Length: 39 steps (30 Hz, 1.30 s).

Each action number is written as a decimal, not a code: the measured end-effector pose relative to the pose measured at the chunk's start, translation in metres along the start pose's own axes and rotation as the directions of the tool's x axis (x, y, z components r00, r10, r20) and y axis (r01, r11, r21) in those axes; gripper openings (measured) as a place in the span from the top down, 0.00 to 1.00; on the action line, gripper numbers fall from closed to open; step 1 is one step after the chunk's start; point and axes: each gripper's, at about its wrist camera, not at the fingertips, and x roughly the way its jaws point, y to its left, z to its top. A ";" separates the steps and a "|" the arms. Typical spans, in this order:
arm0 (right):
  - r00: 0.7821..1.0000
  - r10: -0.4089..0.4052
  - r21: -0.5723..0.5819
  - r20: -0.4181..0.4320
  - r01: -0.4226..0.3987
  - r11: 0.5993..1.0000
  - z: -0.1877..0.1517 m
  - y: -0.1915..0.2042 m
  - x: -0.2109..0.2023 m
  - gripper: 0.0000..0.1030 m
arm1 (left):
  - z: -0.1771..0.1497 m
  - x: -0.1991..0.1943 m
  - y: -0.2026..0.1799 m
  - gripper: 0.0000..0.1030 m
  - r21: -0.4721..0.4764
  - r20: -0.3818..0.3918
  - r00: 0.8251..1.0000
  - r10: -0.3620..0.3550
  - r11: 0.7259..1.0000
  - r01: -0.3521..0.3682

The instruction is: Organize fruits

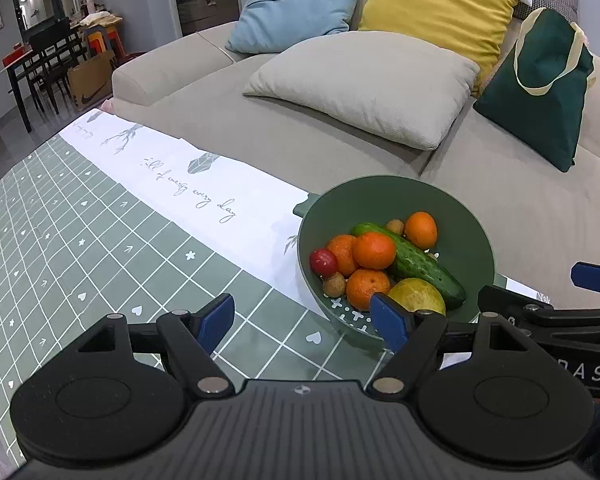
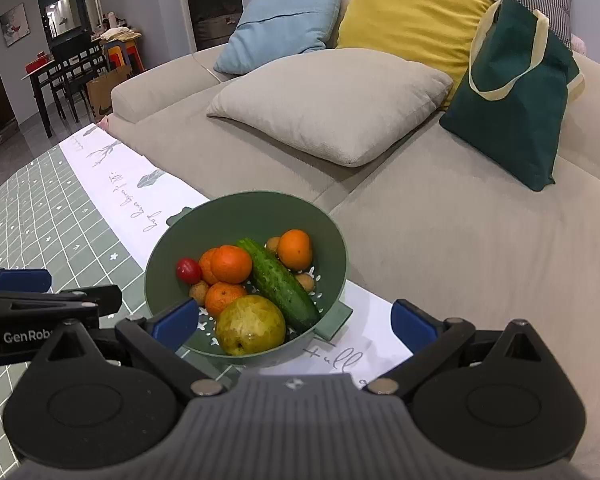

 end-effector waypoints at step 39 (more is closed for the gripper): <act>1.000 -0.012 0.003 -0.019 0.012 1.000 -0.002 -0.002 0.005 0.05 | -0.001 0.001 -0.002 0.12 0.013 0.002 1.000 0.002 1.000 -0.002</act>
